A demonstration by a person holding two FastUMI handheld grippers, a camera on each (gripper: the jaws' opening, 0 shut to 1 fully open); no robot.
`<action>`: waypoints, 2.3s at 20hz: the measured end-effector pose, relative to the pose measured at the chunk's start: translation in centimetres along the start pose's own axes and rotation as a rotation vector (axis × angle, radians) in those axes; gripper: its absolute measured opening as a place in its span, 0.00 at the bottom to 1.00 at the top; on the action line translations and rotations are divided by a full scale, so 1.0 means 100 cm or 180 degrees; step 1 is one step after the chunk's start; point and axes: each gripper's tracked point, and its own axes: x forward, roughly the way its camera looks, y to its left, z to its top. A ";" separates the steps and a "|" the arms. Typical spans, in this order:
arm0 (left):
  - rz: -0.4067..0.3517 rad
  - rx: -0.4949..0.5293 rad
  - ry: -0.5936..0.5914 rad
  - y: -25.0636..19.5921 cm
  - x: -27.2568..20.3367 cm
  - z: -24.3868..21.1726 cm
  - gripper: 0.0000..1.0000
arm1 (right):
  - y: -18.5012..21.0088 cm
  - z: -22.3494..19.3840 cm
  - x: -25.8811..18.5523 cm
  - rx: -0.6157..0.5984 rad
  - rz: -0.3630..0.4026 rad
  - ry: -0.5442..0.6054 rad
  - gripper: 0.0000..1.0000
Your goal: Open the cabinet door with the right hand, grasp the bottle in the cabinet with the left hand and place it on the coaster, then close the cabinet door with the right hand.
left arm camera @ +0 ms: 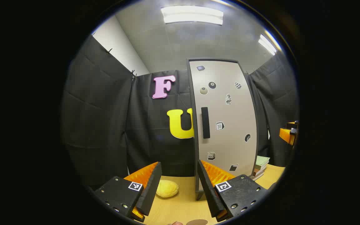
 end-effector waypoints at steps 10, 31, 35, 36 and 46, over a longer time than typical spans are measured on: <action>0.0001 0.0012 -0.0008 0.002 -0.004 -0.001 0.66 | 0.008 -0.001 0.001 0.0017 0.0050 0.0004 0.97; 0.0177 0.0055 -0.0050 0.048 -0.015 0.003 0.66 | 0.058 0.022 0.025 0.0030 0.0296 0.0009 0.97; 0.0288 0.0087 -0.0056 0.072 -0.024 0.002 0.66 | 0.081 0.031 0.039 0.0021 0.0418 0.0018 0.98; 0.0324 0.0100 -0.0051 0.079 -0.026 0.000 0.66 | 0.088 0.034 0.043 0.0031 0.0453 0.0013 0.97; 0.0675 0.0222 -0.0016 0.156 -0.049 -0.007 0.66 | 0.162 0.058 0.084 0.0082 0.0741 -0.0030 0.98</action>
